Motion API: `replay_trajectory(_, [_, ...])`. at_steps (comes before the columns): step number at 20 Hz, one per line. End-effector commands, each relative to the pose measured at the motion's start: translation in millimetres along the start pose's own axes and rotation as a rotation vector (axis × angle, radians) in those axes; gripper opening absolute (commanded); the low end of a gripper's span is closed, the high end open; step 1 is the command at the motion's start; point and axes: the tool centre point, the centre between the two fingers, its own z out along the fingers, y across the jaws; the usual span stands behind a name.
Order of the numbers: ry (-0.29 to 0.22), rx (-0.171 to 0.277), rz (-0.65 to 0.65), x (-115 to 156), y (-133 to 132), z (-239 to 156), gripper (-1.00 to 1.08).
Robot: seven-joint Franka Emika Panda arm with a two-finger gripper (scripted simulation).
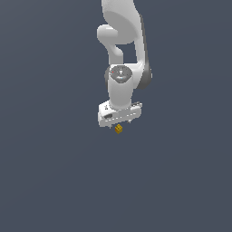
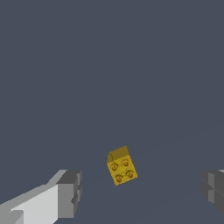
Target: Pick up the object and move it to a goal position.
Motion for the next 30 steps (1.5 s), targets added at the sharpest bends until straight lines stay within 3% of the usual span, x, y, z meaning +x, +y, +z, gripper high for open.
replay_trajectory(1, [0.002, -0.005, -0.077, -6.4, -2.1, 10.2, 1.00])
replay_trajectory(14, [0.011, -0.018, -0.352, -30.8, -12.8, 43.8, 1.00])
replay_trajectory(30, [0.012, -0.019, -0.388, -34.6, -14.5, 66.6, 1.00])
